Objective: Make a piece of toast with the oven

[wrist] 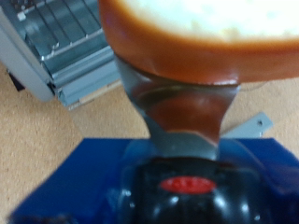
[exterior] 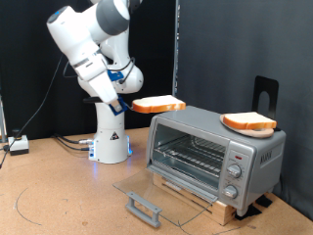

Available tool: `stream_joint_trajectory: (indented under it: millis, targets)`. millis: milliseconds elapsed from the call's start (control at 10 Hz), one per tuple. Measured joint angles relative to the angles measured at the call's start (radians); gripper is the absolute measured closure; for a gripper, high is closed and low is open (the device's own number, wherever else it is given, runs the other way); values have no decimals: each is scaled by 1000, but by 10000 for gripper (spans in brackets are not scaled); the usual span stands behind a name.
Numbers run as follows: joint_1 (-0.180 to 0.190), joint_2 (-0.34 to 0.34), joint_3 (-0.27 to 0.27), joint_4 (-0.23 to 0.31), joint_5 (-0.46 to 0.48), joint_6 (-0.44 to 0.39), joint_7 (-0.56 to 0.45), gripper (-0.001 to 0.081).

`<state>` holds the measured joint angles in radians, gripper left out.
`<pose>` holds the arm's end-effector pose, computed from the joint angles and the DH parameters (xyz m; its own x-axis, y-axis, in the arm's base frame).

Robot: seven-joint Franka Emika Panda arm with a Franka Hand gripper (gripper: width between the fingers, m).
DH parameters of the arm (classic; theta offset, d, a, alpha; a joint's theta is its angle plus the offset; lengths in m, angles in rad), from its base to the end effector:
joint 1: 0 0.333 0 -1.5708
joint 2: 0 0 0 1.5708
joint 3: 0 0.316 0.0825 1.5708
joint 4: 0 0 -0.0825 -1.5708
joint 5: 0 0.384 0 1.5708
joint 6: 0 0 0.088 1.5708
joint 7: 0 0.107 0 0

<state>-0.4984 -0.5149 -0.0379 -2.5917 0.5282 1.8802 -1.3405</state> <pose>0.3308 -0.1524 0.4221 0.7989 0.4569 0.3911 0.5856 -0.7391 -0.3328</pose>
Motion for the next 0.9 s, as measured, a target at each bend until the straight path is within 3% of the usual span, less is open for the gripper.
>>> stream_joint_trajectory:
  millis: [500, 900]
  targets:
    - [-56, 65, -99, 58, -62, -12, -64, 410]
    - [-51, 91, -77, 19, -127, 12, -131, 410]
